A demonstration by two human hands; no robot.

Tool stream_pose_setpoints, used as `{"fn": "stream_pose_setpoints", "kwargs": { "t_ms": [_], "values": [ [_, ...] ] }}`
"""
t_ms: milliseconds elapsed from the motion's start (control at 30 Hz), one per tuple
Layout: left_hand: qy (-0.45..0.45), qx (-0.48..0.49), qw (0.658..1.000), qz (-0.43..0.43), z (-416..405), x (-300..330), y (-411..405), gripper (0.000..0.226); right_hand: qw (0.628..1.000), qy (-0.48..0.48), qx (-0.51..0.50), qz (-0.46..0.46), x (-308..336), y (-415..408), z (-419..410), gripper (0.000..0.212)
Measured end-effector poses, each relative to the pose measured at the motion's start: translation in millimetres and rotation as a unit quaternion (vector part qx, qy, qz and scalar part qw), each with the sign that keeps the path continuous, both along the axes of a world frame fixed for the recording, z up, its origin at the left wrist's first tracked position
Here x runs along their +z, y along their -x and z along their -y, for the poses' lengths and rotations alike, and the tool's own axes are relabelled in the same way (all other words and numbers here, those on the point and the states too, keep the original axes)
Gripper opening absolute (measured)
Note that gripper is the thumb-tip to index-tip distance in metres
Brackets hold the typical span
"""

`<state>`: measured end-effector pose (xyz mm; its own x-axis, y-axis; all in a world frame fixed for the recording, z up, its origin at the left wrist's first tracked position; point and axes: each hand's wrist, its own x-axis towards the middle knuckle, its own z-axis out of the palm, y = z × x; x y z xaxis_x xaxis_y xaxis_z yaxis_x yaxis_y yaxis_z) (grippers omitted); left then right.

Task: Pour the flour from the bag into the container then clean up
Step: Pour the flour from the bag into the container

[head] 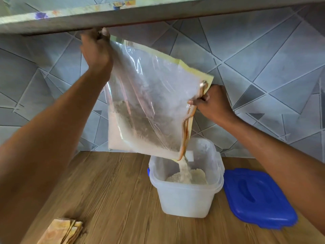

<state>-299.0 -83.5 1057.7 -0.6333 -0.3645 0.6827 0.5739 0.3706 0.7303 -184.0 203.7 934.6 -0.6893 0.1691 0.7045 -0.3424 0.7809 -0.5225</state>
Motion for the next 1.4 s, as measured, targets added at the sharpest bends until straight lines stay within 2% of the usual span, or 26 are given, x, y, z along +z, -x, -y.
{"fn": "stream_pose_setpoints", "kwargs": {
  "t_ms": [100, 167, 267, 400, 500, 533, 600, 633, 733, 867, 967, 1033, 1100, 1133, 1200, 1300, 1367, 1400],
  "values": [
    [-0.028, -0.006, 1.0, 0.004, 1, 0, 1, 0.034, 1.0, 0.008, 0.002, -0.012, 9, -1, -2, 0.06],
    [-0.039, -0.008, 0.999, 0.009, 1, 2, -1, 0.037, 1.0, -0.009, -0.012, 0.003, 10, 2, -2, 0.061],
    [-0.045, -0.013, 0.999, -0.001, -3, 2, -1, 0.035, 0.996, -0.049, 0.01, 0.071, 4, 13, -5, 0.04],
    [-0.073, -0.006, 0.997, 0.005, -2, 7, 0, 0.038, 0.999, 0.002, -0.014, 0.041, 5, 20, -4, 0.034],
    [-0.056, 0.0, 0.998, 0.001, -3, 8, -5, 0.038, 0.998, -0.017, 0.001, 0.064, 7, 18, 4, 0.024],
    [-0.056, 0.004, 0.998, -0.002, -4, 7, -5, 0.039, 0.997, -0.001, 0.001, 0.073, 10, 15, 3, 0.026],
    [-0.051, 0.023, 0.998, 0.005, -4, 7, -6, 0.041, 0.997, 0.038, -0.015, 0.064, 11, 12, 2, 0.047],
    [-0.05, 0.031, 0.998, 0.007, -2, 7, -6, 0.041, 0.997, 0.047, -0.018, 0.055, 8, 14, 3, 0.049],
    [-0.048, 0.019, 0.999, 0.01, 2, 2, 1, 0.034, 0.994, 0.064, -0.011, 0.091, 0, 17, 8, 0.028],
    [-0.062, -0.004, 0.998, 0.005, 8, 0, 5, 0.02, 0.995, 0.089, -0.008, 0.047, 5, 14, 1, 0.044],
    [-0.04, -0.002, 0.999, 0.008, 4, 3, 3, 0.041, 0.988, 0.146, 0.008, 0.049, 4, 9, 5, 0.043],
    [-0.043, -0.021, 0.999, 0.006, -1, 2, 4, 0.046, 0.971, 0.224, 0.066, 0.042, 4, 6, 5, 0.027],
    [-0.052, -0.04, 0.998, 0.008, -6, 0, 5, 0.047, 0.949, 0.3, 0.099, -0.01, 12, 0, 2, 0.035],
    [-0.051, -0.047, 0.998, 0.009, -8, 0, 6, 0.047, 0.949, 0.303, 0.08, -0.035, 18, -1, 1, 0.042],
    [-0.048, -0.053, 0.997, 0.009, -11, -1, 7, 0.047, 0.973, 0.224, -0.009, -0.056, 31, -2, 2, 0.053],
    [-0.058, -0.066, 0.996, 0.002, -15, -1, 8, 0.046, 0.991, 0.014, -0.122, -0.05, 53, -3, 10, 0.057],
    [-0.037, -0.068, 0.997, -0.006, -19, -2, 7, 0.046, 0.984, -0.096, -0.137, -0.056, 76, 3, 19, 0.048],
    [-0.017, -0.068, 0.997, -0.018, -20, -2, 7, 0.046, 0.987, -0.12, -0.103, -0.042, 89, 7, 26, 0.044]
  ]
}}
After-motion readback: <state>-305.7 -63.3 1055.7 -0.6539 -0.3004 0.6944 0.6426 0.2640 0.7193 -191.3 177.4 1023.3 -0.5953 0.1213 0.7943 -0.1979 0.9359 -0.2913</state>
